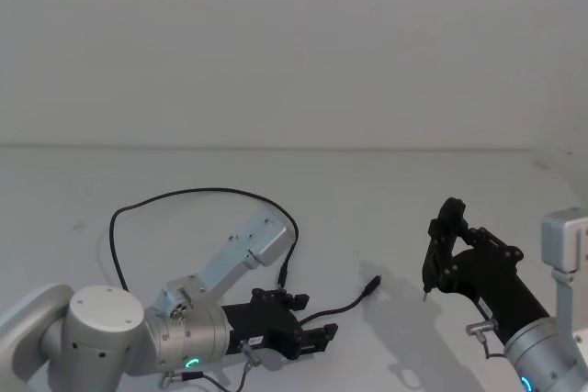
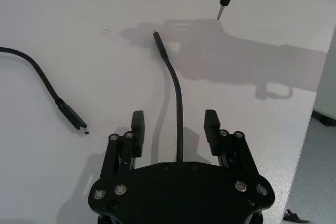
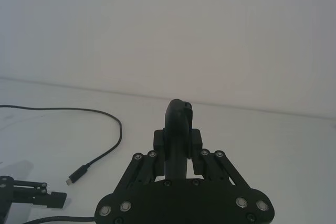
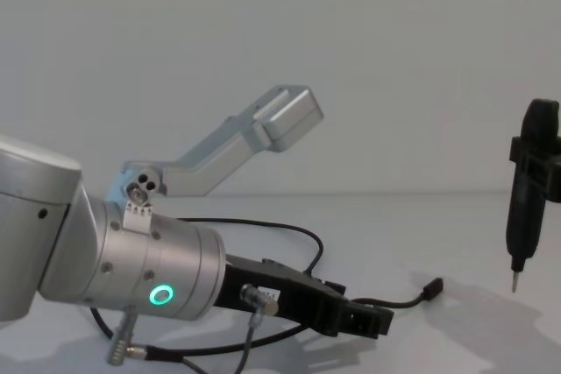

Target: Pick up the data cable with the one hand.

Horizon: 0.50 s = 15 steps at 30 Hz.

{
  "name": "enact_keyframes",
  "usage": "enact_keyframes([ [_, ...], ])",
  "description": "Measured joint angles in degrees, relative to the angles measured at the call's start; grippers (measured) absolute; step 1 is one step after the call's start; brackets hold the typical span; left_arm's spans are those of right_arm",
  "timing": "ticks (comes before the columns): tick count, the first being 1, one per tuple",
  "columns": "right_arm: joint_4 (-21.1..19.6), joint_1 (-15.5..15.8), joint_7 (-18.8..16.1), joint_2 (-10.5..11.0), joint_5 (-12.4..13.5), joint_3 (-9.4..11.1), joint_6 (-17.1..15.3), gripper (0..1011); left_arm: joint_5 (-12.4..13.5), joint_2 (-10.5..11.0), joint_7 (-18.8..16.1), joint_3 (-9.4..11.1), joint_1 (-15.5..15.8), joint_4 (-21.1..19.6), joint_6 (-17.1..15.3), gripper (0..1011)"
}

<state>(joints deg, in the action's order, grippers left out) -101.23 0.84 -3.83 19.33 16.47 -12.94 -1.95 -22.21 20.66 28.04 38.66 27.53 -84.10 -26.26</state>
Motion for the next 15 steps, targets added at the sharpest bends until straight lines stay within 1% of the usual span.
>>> enact_keyframes([
  [1, 0.00, 0.00, 0.00, 0.00, 0.00, 0.00, 0.00, 279, 0.01, -0.02, 0.00, 0.03, 0.03, 0.04, -0.01, 693],
  [3, 0.00, 0.00, 0.00, 0.00, 0.00, 0.00, 0.00, 279, 0.04, -0.09, 0.00, 0.07, 0.11, 0.14, -0.05, 612],
  [4, 0.00, 0.00, 0.00, 0.00, 0.00, 0.00, 0.00, 279, 0.06, -0.13, 0.00, 0.11, 0.15, 0.20, -0.08, 599],
  [6, 0.00, 0.00, 0.00, 0.00, 0.00, 0.00, 0.00, 279, 0.07, -0.16, 0.00, 0.13, 0.20, 0.25, -0.10, 511],
  [8, 0.00, 0.00, 0.00, 0.00, 0.00, 0.00, 0.00, 279, 0.08, -0.18, 0.00, 0.14, 0.24, 0.29, -0.12, 471],
  [10, 0.00, 0.00, 0.00, 0.00, 0.00, 0.00, 0.00, 279, 0.10, -0.23, 0.00, 0.18, 0.29, 0.37, -0.16, 369],
  [12, 0.00, 0.00, 0.00, 0.00, 0.00, 0.00, 0.00, 279, 0.11, -0.26, 0.00, 0.19, 0.31, 0.41, -0.17, 336],
  [14, 0.00, 0.00, 0.00, 0.00, 0.00, 0.00, 0.00, 279, 0.11, -0.28, 0.00, 0.20, 0.33, 0.43, -0.18, 252],
  [15, 0.00, 0.00, 0.00, 0.00, 0.00, 0.00, 0.00, 279, 0.12, -0.29, 0.00, 0.21, 0.35, 0.45, -0.18, 226],
])
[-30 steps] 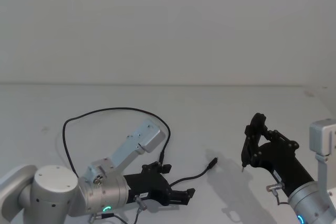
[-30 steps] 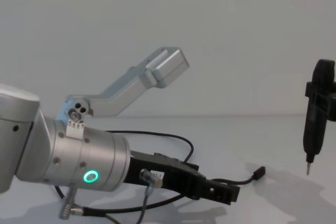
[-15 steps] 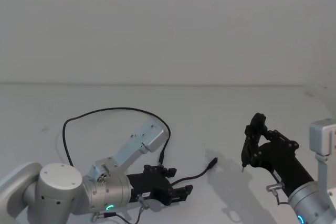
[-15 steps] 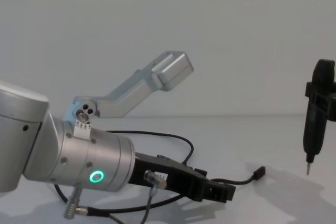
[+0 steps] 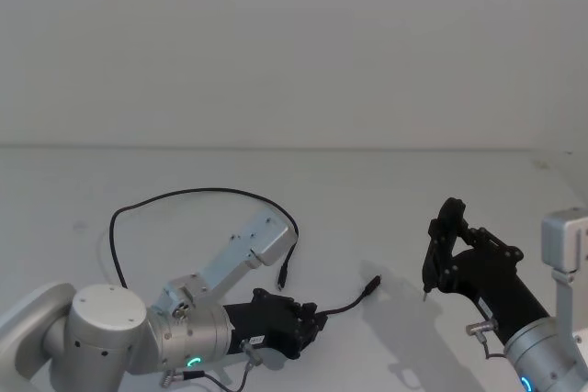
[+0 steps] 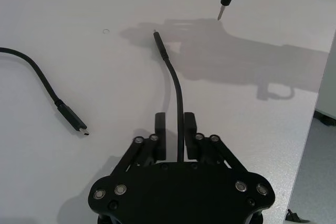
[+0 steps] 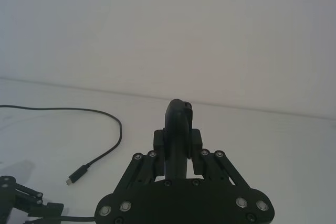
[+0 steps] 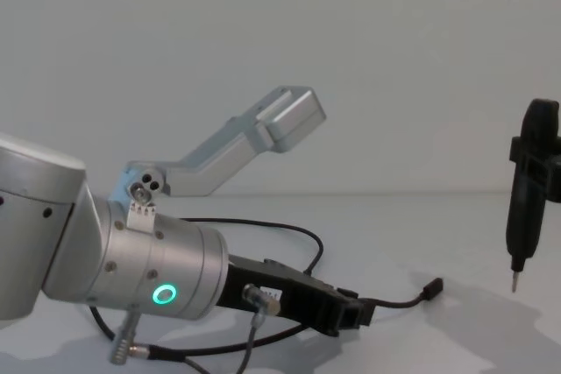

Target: Pick up the data cable with the one hand.

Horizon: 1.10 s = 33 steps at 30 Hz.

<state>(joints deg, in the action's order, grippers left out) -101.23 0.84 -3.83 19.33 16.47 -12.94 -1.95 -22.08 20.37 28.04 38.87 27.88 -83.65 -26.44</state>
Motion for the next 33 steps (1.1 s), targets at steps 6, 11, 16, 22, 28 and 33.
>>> enact_keyframes([
  [6, 0.00, 0.00, 0.00, 0.00, 0.00, 0.00, 0.00, 279, 0.03, -0.03, 0.00, 0.04, 0.05, 0.08, -0.04, 51],
  [11, 0.00, 0.00, 0.00, -0.02, 0.00, 0.02, 0.00, 279, 0.06, -0.05, 0.00, 0.05, 0.06, 0.11, -0.06, 44],
  [16, -0.36, -0.19, -0.05, -0.24, 0.23, 0.35, -0.07, 279, 0.40, -0.05, -0.01, 0.05, 0.03, 0.00, 0.30, 44],
  [22, -1.45, -0.88, -0.37, -0.80, 1.29, 1.18, -0.50, 279, 1.29, 0.27, -0.06, 0.05, -0.15, -0.78, 2.14, 44],
  [28, -2.55, -2.00, -0.70, -1.50, 2.58, 1.97, -1.19, 279, 2.20, 1.01, 0.03, -0.07, -0.30, -2.13, 4.08, 44],
  [33, -3.22, -3.39, -1.02, -2.33, 3.66, 2.57, -1.87, 279, 2.91, 1.81, 0.29, -0.56, -0.53, -4.14, 5.76, 44],
])
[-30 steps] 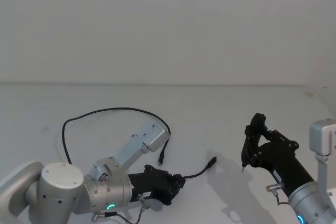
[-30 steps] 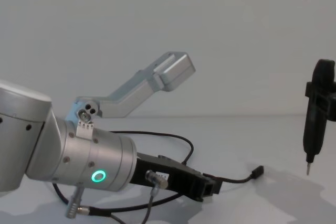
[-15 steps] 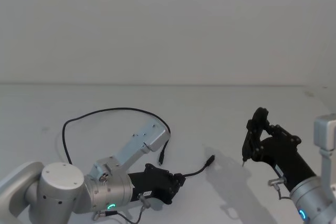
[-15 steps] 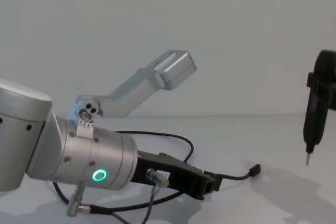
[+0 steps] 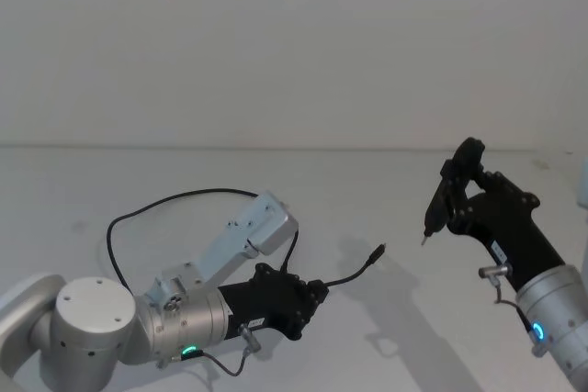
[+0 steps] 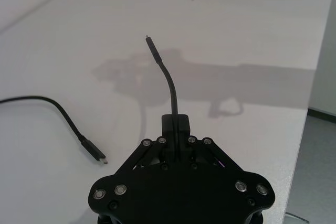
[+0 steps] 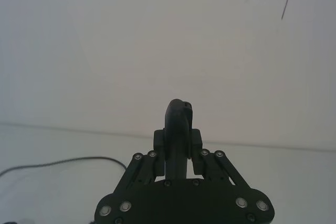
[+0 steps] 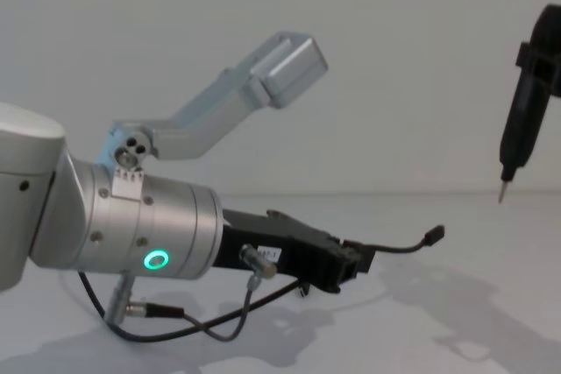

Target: Pick up the data cable with the one hand.

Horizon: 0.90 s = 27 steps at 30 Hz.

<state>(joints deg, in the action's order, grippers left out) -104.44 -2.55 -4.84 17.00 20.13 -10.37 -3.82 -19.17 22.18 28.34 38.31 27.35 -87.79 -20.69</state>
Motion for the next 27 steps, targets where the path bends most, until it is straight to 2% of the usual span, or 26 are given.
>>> enact_keyframes([
  [8, 0.25, -1.81, -0.31, -1.09, 0.68, 0.33, -0.61, 279, 0.55, 0.75, 0.26, -0.51, -0.27, -1.79, 1.40, 44],
  [27, 4.26, -5.78, -2.35, -2.65, 0.47, -0.09, -0.61, 279, 1.06, 1.42, 0.49, -0.97, -0.48, -3.44, 2.68, 44],
])
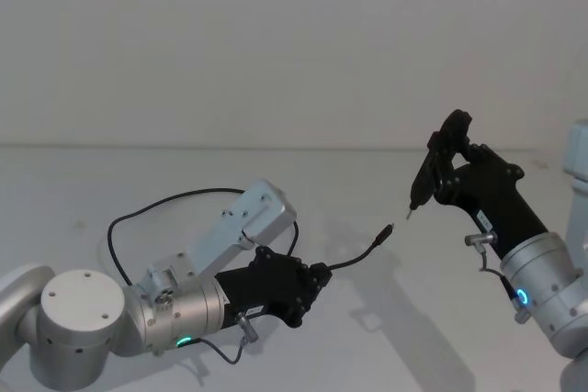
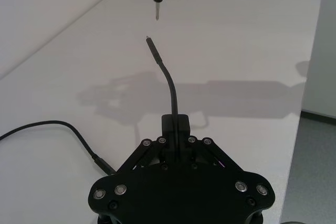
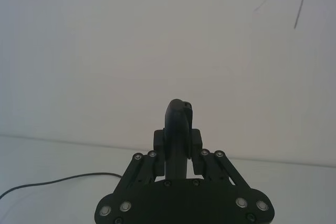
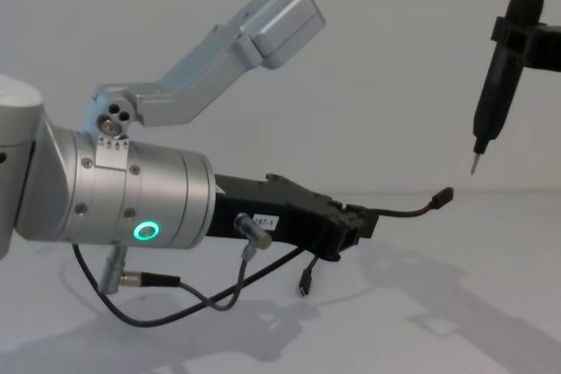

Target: Pick up the data cable with the one hand.

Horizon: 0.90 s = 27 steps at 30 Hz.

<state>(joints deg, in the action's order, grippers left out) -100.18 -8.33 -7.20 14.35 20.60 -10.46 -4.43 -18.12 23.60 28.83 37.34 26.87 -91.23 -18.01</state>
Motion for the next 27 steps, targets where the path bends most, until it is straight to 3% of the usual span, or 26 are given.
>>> enact_keyframes([
  [27, 3.48, -2.56, -2.45, -1.45, -1.42, -0.70, -0.18, 279, 0.11, 0.17, 0.04, -0.11, -0.07, -0.39, 0.29, 44],
])
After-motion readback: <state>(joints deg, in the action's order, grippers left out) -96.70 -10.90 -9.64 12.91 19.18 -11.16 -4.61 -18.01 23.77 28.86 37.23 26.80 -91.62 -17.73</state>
